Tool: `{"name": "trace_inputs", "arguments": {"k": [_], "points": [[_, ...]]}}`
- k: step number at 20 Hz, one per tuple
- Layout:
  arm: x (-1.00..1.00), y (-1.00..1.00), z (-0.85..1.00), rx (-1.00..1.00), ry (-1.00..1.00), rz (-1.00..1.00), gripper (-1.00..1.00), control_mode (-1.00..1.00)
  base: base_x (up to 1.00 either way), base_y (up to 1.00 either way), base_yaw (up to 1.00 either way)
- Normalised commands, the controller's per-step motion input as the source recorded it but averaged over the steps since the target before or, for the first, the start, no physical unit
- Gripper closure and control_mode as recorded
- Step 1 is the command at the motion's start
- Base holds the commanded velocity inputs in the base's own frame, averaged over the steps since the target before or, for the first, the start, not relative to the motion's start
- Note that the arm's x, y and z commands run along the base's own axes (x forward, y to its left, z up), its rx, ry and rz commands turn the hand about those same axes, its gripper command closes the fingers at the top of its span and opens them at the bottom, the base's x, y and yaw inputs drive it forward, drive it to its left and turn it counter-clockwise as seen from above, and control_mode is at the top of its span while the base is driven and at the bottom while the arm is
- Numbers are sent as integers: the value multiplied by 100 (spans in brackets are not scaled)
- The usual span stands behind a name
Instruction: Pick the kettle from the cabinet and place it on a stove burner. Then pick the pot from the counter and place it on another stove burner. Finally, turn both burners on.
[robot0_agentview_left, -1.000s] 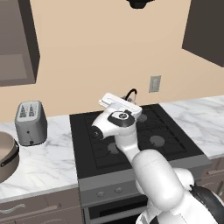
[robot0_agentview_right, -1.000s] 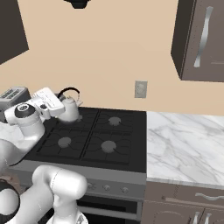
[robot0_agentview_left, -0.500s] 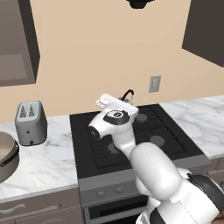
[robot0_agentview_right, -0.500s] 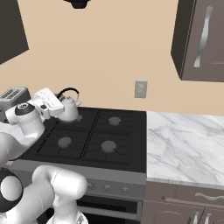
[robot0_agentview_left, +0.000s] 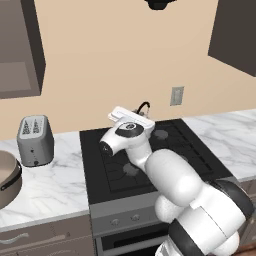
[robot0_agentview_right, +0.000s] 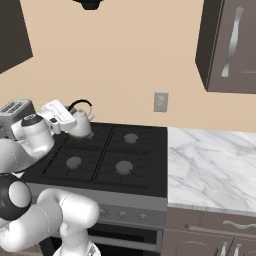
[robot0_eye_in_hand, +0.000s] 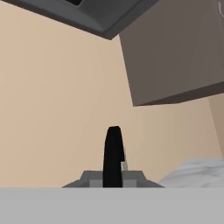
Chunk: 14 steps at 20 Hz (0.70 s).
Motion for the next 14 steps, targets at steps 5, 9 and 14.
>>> {"name": "trace_inputs", "arguments": {"k": [5, 9, 14], "points": [[22, 7, -12, 0, 0, 0, 100, -100, 0, 0, 0], [21, 7, -10, 0, 0, 0, 100, -100, 0, 0, 0], [25, 7, -10, 0, 0, 0, 100, -100, 0, 0, 0]]}}
